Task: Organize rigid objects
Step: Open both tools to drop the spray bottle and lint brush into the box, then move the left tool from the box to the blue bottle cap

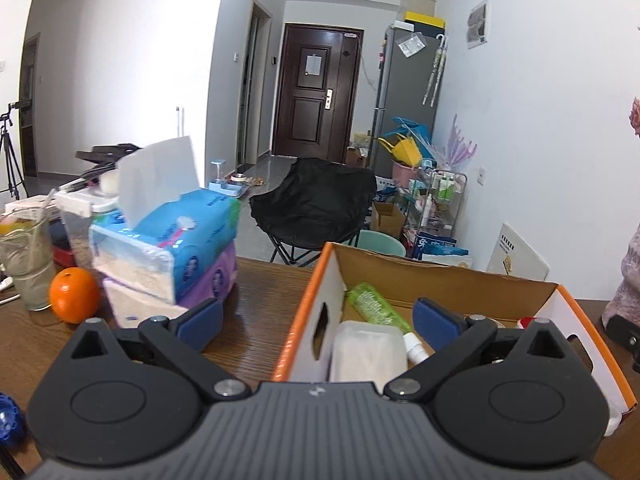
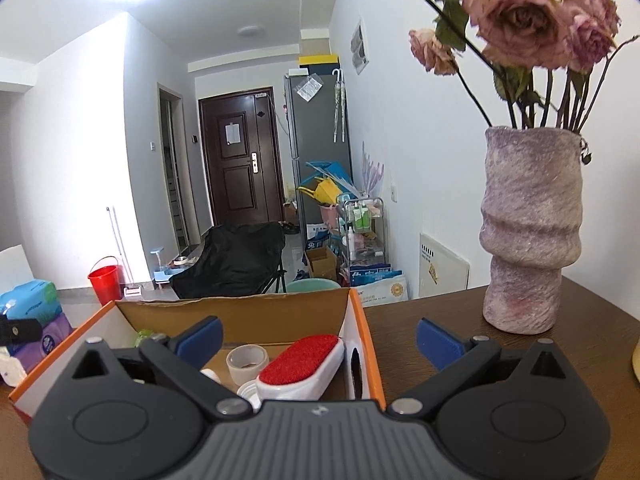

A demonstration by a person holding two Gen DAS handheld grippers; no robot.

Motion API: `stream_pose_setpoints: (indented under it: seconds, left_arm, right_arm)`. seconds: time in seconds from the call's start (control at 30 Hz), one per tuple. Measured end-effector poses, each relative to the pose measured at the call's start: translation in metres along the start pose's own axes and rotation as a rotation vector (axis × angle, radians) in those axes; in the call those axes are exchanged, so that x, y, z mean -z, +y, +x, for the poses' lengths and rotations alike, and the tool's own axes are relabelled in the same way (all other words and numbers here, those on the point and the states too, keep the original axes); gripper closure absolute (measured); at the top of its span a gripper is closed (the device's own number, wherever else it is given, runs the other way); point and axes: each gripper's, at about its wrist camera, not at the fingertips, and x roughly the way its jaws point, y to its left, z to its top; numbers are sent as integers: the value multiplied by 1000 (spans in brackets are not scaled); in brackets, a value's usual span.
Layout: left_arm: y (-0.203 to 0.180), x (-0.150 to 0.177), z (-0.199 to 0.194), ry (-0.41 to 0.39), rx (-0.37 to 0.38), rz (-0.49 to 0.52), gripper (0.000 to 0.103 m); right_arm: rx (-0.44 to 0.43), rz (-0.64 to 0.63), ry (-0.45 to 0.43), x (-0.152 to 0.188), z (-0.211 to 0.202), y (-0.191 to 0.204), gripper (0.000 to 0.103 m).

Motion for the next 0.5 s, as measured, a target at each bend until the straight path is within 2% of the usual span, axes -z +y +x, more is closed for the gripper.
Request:
stream_pose_setpoints:
  seconds: [0.5]
  left_arm:
    - [40, 13, -51, -23, -31, -2, 0]
  right_arm:
    - [-6, -39, -31, 19, -63, 7, 0]
